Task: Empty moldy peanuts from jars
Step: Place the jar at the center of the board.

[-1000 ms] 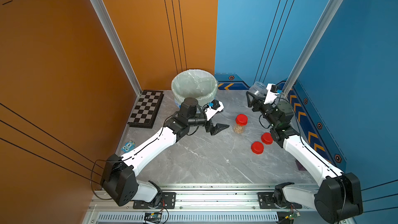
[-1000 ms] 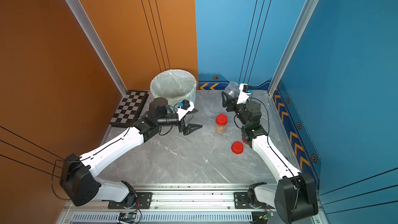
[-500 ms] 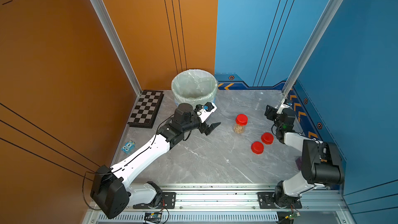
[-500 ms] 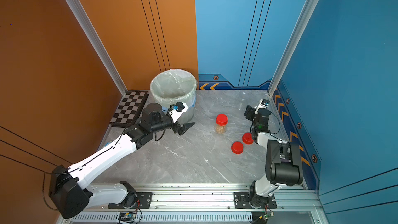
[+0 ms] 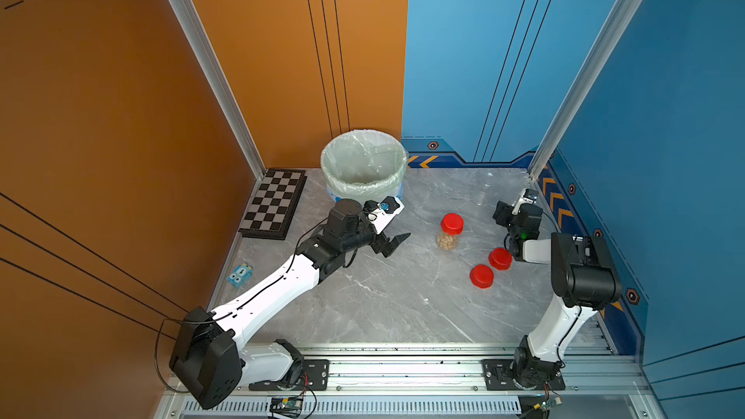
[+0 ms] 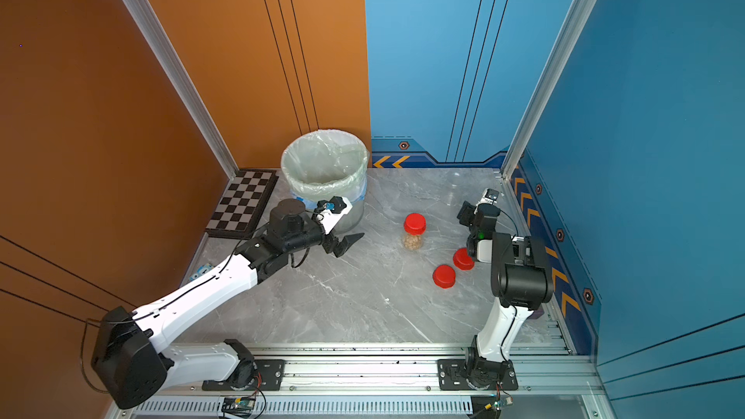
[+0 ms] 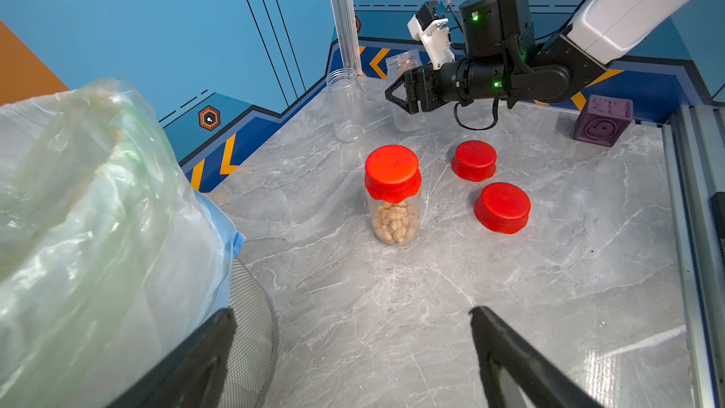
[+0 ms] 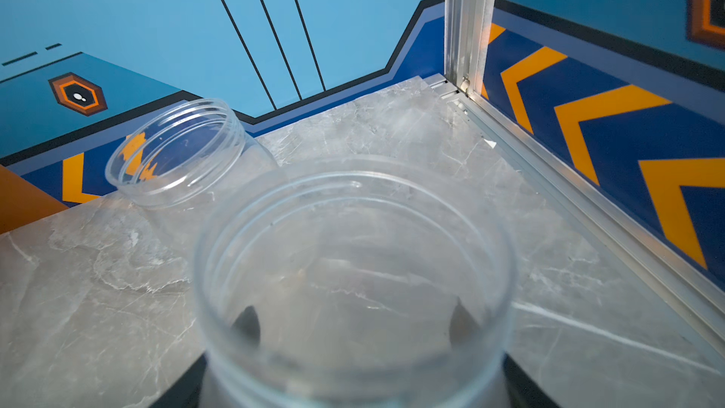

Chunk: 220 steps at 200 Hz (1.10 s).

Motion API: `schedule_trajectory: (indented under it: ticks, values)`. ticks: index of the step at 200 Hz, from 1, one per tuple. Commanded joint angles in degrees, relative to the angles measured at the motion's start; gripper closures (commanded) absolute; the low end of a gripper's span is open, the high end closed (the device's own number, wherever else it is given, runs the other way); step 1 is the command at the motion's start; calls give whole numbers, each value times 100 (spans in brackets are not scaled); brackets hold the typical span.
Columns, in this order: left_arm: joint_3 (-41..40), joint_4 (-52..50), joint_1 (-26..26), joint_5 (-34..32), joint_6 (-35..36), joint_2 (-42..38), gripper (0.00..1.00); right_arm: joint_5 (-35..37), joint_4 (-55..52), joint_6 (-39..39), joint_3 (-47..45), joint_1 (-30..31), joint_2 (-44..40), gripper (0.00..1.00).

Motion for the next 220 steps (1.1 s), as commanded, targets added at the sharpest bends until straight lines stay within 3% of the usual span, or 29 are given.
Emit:
schedule_trajectory:
  ticks: [1,77,108,131,151,183,202,220]
  values:
    - [-87,93,51,-19,80,-105,4,527,7,-241,231,146,40,47]
    - [-106,112,85,-65,174,-70,4,896,-806,-314,373,241,-278,47]
    - [-221,190,102,41,178,-210,4,1517,-1776,-436,395,526,-1071,49]
    - [-230,242,128,87,142,-186,3,1885,-2828,91,448,696,-1681,49]
    - [-221,386,163,234,29,-107,3,2702,-3221,-46,333,1147,-1973,47]
    - [-175,390,161,449,-70,-73,3,3421,-3960,908,96,1074,-2165,47]
    - [-269,500,141,503,-105,-148,3,4210,-4508,1526,-62,1499,-2490,46]
    - [-300,543,132,601,-147,-175,3,4252,-5415,2156,79,1798,-2798,45]
